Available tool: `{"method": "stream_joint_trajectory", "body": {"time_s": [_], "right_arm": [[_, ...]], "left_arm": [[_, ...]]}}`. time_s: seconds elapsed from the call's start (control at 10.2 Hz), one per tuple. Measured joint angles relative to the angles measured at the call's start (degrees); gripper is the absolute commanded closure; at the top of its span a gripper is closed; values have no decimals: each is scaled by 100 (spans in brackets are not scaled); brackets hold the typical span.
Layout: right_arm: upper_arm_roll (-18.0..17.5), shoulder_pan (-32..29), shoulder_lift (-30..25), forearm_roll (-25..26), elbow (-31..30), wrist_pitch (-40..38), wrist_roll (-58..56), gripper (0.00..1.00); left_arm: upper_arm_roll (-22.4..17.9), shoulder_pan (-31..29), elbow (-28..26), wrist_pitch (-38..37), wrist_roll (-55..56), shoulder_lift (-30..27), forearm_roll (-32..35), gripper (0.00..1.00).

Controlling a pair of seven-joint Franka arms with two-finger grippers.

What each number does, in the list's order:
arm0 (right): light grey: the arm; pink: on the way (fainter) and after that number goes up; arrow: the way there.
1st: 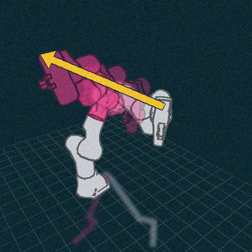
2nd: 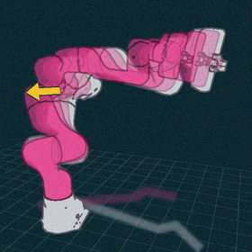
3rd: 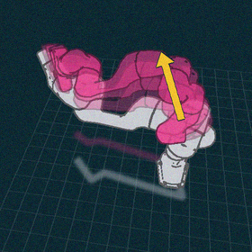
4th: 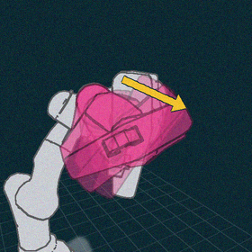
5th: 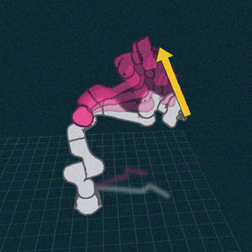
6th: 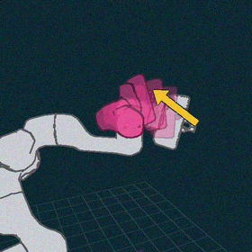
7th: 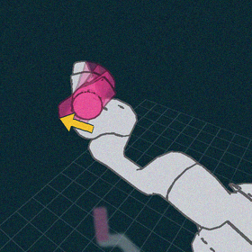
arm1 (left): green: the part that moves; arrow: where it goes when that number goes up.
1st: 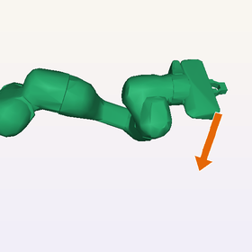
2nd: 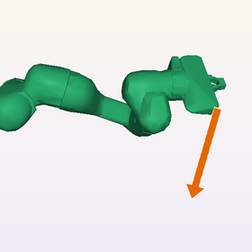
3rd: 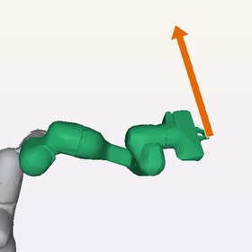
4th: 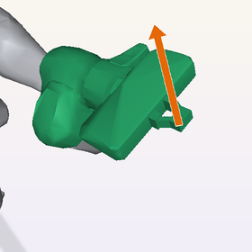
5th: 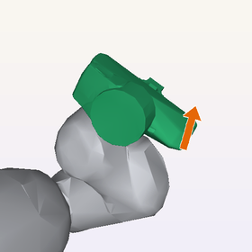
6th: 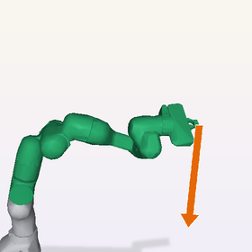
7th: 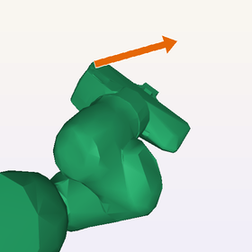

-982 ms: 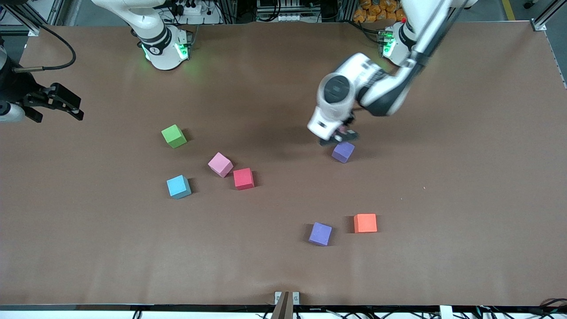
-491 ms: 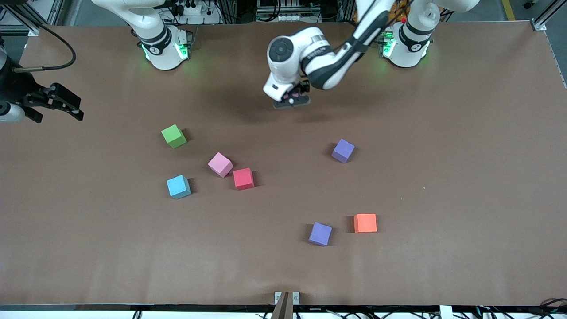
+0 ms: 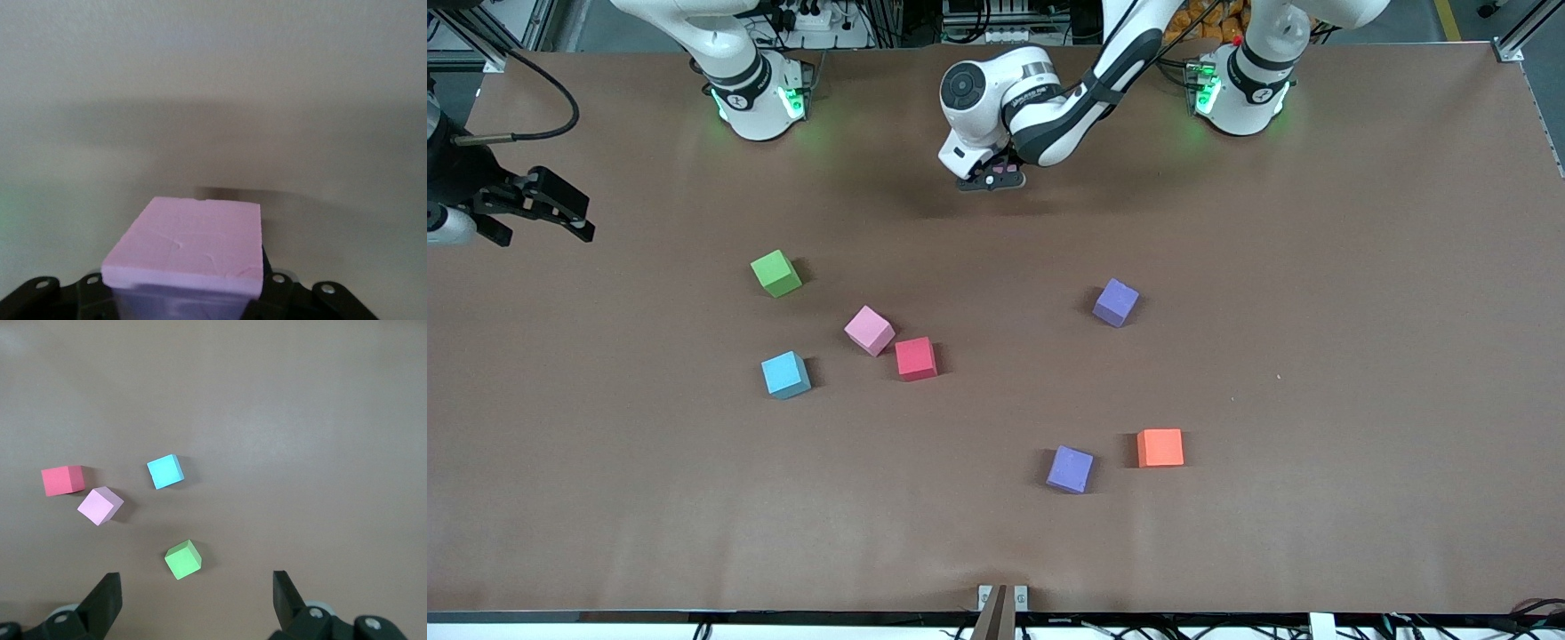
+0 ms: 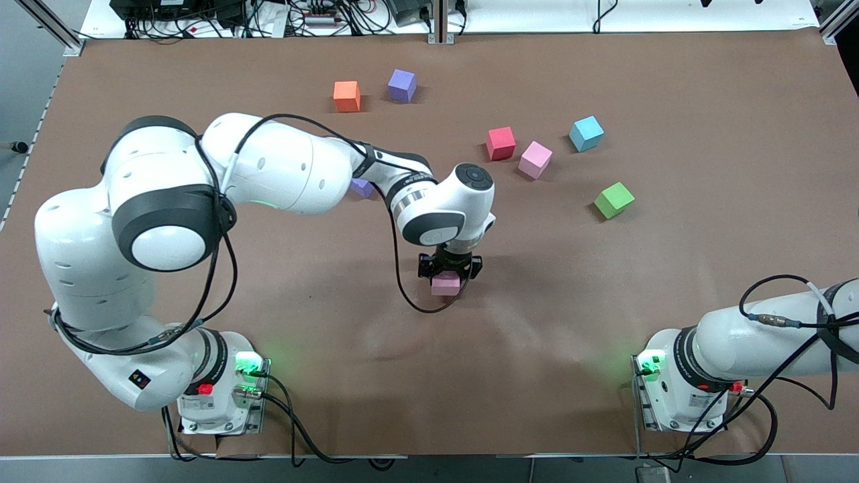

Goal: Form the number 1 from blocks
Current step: 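Lower the pink block onto the table and open the left gripper, then move the left gripper to the purple block and grasp it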

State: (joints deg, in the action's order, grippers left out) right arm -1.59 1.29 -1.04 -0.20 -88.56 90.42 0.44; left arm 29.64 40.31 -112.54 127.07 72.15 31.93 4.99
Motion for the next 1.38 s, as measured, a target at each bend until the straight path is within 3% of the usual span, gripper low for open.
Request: {"method": "stream_joint_trajectory", "body": {"time_s": [0.29,0.69,1.08,1.38], "right_arm": [[0,0,0,0,0,2,0,0],[0,0,0,0,0,2,0,0],[0,0,4,0,3,3,0,0],[1,0,11,0,9,3,0,0]], "left_arm": [[-6,200,1,0,4,75,0,0],[-105,48,172,-13,37,-66,0,0],[-157,-1032,530,-552,60,-685,1,0],[-171,-2006,549,-736,-159,-684,243,0]]}}
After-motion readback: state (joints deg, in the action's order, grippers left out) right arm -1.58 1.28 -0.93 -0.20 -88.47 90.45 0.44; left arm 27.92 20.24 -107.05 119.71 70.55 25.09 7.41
